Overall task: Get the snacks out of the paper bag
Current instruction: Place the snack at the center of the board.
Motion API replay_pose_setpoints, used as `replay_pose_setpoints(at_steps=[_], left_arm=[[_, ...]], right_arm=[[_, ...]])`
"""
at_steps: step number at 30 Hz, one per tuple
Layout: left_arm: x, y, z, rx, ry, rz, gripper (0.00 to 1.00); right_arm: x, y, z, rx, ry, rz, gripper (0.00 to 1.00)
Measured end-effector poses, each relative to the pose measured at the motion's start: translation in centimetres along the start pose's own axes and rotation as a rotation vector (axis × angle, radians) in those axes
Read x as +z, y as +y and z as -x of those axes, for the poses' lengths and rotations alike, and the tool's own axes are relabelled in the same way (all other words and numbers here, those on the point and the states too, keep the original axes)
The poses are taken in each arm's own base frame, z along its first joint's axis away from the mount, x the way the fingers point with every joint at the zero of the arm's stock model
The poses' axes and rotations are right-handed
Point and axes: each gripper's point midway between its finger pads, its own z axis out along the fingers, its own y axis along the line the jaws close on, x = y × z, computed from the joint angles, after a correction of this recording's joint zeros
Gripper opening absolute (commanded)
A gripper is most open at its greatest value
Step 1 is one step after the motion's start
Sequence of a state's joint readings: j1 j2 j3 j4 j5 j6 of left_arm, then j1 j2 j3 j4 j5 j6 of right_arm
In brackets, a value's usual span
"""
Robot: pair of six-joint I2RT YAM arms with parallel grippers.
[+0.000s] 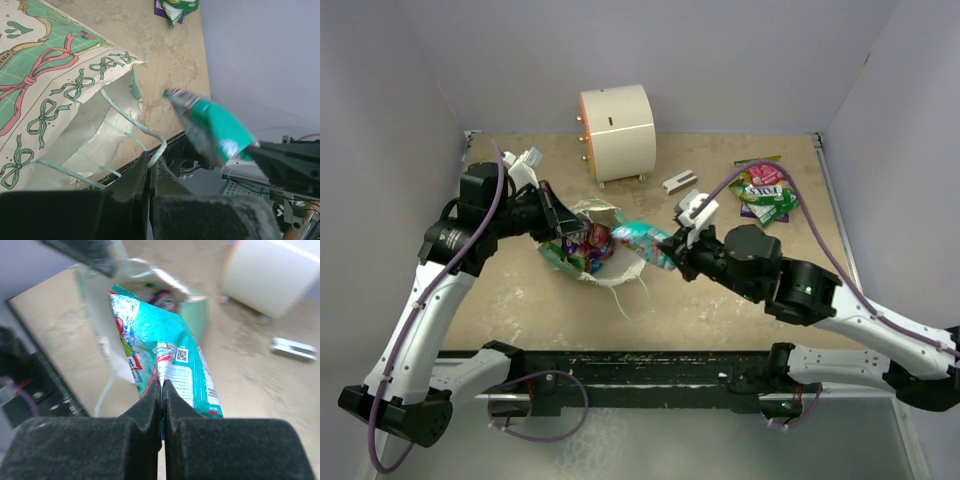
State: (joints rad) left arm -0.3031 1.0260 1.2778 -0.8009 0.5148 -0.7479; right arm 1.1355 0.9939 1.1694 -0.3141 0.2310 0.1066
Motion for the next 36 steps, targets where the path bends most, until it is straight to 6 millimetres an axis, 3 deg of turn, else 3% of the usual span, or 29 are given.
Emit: replay_pose_setpoints(at_steps=[5,10,13,17,21,24,27,31,36], left_arm=[[0.0,0.0,0.0,0.001,-0.001,0.001,0.0],[0.1,0.0,0.1,0.004,-0.003,0.0,0.0],[0.2,0.1,0.2,0.003,-0.002,0.001,0.0],[0.5,0.3,0.2,0.001,0.006,0.007,0.0],[0.6,0.3,0.2,0.002,0.008,0.009,0.0],[0.5,0.3,0.2,0.001,0.009,0.009,0.0],[0.6,0.2,0.2,0.0,0.012,0.007,0.0],[0.9,0.4,0.2,-0.006,0.025,0.009,0.0],[1.1,0.4,0.1,-0.009,0.032,0.009,0.0]], right_arm=[[-3.1,-7.0,0.7,0.047,-0.033,-0.384,0.0],[-5.0,-17.6,-1.7,0.112,0.034,-0.847,0.0],[-5.8,-24.0,-6.0,0.123,0.157,-1.07,0.0],[-6.1,-28.5,-12.6,0.102,0.385,-1.189,0.0],[-6.7,-31.1,-18.9,0.122,0.572,-1.232,0.0],[-8.3,-31.6,-22.9,0.104,0.691,-1.247,0.0],[-8.4,-31.8,-24.4,0.058,0.74,-1.233,0.0],[-7.3,-32.6,-24.6,0.032,0.726,-1.223,0.0],[-5.5,-32.0,-26.4,0.123,0.751,-1.171,0.0]])
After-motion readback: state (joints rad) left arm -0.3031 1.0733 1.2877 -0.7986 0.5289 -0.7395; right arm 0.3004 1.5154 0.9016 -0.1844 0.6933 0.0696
